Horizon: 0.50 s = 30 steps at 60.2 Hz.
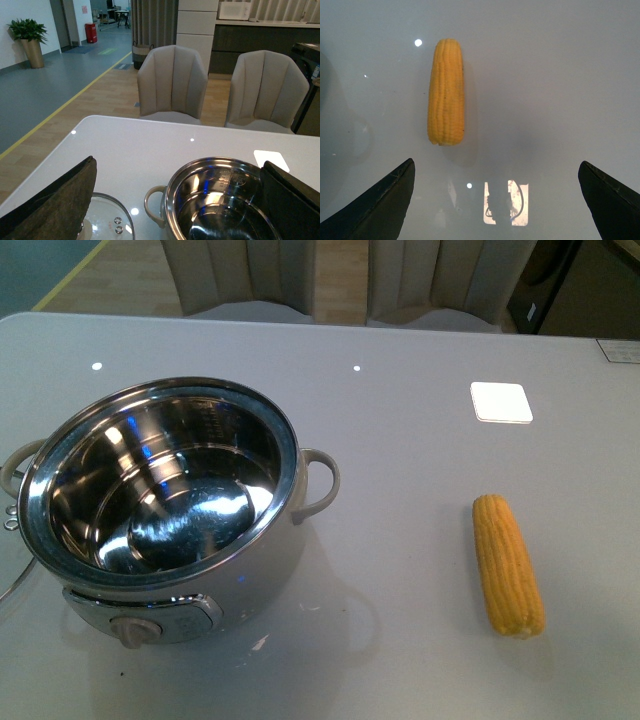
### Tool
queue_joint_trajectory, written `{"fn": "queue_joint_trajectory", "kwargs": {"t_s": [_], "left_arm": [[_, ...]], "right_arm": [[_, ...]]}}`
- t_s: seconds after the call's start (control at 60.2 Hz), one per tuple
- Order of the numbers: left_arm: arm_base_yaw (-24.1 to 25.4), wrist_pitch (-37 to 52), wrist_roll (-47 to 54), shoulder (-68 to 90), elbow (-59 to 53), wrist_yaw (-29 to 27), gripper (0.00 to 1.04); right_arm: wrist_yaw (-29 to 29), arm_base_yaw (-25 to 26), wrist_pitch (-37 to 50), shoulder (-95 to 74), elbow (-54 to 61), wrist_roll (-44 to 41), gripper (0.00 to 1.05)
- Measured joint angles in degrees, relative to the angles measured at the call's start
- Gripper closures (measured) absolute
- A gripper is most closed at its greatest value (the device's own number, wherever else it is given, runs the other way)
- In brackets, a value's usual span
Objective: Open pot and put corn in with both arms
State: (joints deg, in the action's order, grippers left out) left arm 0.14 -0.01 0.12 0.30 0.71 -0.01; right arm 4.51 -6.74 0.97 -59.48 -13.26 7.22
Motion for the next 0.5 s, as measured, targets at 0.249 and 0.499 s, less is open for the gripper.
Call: {"fn": "queue_joint_trajectory", "kwargs": {"t_s": [0.249, 0.499], "left_arm": [[0.0, 0.0, 0.0, 0.0, 0.0, 0.0, 0.07], [0.0, 0.0, 0.0, 0.0, 0.0, 0.0, 0.07]], "right_arm": [[-0.3, -6.2, 17.1, -29.9, -7.4, 0.5, 0.09], [-0.5, -6.9, 20.1, -47.7, -16.1, 0.5, 0.09]]}}
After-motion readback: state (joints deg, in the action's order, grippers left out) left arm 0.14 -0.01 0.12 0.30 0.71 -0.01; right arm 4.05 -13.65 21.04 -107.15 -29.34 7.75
